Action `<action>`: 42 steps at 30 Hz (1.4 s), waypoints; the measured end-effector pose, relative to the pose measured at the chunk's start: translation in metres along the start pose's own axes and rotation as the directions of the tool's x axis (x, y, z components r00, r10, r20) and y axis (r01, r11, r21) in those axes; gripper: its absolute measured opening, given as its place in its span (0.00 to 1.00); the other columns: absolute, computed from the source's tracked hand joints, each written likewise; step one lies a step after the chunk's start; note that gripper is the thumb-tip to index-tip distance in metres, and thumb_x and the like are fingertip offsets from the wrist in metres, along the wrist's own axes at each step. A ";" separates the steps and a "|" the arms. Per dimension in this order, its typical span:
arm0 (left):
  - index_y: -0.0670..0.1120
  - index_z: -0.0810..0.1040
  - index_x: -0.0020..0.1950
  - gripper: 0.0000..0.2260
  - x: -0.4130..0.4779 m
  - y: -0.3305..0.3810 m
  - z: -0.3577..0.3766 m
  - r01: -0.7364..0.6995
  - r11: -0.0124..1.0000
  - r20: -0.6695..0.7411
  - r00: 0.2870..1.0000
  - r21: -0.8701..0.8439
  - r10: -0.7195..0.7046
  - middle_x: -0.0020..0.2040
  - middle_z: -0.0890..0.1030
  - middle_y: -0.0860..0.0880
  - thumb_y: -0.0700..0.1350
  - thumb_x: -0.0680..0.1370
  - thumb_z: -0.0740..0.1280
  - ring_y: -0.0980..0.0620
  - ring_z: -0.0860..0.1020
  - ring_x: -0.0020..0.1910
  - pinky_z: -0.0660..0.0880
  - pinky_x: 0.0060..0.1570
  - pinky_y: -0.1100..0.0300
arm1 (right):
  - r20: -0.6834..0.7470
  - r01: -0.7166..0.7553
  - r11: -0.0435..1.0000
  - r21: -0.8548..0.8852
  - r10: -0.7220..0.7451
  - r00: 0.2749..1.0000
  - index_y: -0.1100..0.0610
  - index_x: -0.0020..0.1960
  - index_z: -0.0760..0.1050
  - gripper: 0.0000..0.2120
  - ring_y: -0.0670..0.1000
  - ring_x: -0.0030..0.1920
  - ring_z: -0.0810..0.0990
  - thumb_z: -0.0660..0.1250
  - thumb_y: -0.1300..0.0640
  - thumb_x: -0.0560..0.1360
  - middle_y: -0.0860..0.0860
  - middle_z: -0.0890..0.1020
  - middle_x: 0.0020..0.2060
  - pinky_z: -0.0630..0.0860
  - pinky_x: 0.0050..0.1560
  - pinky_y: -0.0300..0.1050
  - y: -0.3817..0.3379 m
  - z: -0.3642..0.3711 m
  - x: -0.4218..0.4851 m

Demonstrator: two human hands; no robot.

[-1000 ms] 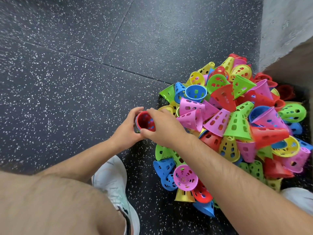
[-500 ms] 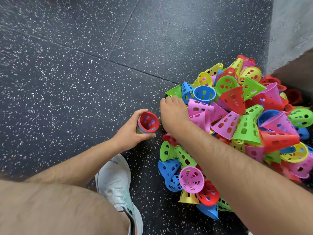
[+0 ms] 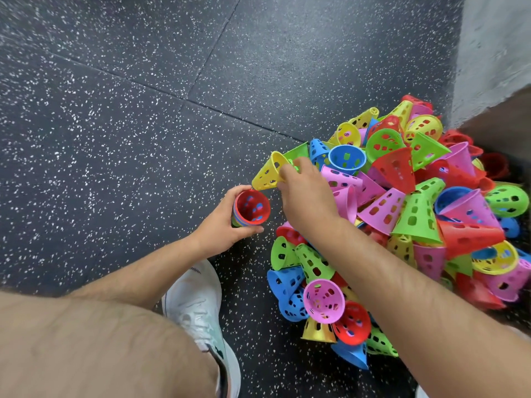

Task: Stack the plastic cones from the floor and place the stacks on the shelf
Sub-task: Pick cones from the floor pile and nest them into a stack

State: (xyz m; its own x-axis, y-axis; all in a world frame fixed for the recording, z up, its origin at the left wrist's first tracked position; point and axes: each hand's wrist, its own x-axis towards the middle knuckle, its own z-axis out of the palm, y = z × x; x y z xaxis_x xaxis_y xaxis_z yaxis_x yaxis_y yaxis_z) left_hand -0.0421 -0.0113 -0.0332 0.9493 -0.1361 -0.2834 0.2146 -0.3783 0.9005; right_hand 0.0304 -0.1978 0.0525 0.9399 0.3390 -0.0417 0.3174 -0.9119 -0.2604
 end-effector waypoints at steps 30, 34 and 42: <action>0.57 0.68 0.73 0.38 -0.030 0.056 0.036 -0.028 0.998 0.002 1.000 -0.050 0.028 0.62 0.80 0.58 0.43 0.69 0.84 0.64 0.79 0.59 0.72 0.64 0.67 | -0.319 -0.037 0.974 0.221 0.108 0.942 0.57 0.59 0.76 0.10 0.57 0.52 0.74 0.66 0.55 0.79 0.53 0.78 0.50 0.73 0.54 0.52 0.021 -0.015 -0.112; 0.61 0.68 0.72 0.38 -0.017 0.070 0.039 -0.067 0.998 0.021 0.997 -0.020 0.068 0.64 0.79 0.59 0.46 0.69 0.84 0.61 0.79 0.62 0.72 0.66 0.65 | -0.327 -0.247 0.957 0.152 0.284 0.901 0.58 0.63 0.73 0.18 0.57 0.55 0.73 0.67 0.49 0.78 0.54 0.76 0.54 0.72 0.58 0.53 0.043 -0.025 -0.114; 0.58 0.68 0.73 0.39 -0.007 0.084 0.048 -0.093 0.996 0.048 0.994 -0.014 0.094 0.64 0.80 0.57 0.45 0.68 0.84 0.62 0.79 0.61 0.71 0.65 0.67 | -0.172 -0.286 0.953 0.099 0.300 0.938 0.56 0.55 0.77 0.09 0.56 0.55 0.69 0.62 0.53 0.82 0.53 0.75 0.52 0.67 0.57 0.52 0.051 -0.022 -0.115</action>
State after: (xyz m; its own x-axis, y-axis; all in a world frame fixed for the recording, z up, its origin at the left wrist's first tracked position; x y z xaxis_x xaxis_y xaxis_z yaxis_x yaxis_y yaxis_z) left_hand -0.0419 -0.0863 0.0280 0.9532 -0.2146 -0.2131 0.1284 -0.3508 0.9276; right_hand -0.0589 -0.2882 0.0649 0.9988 0.0051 0.0484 0.0209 -0.9433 -0.3314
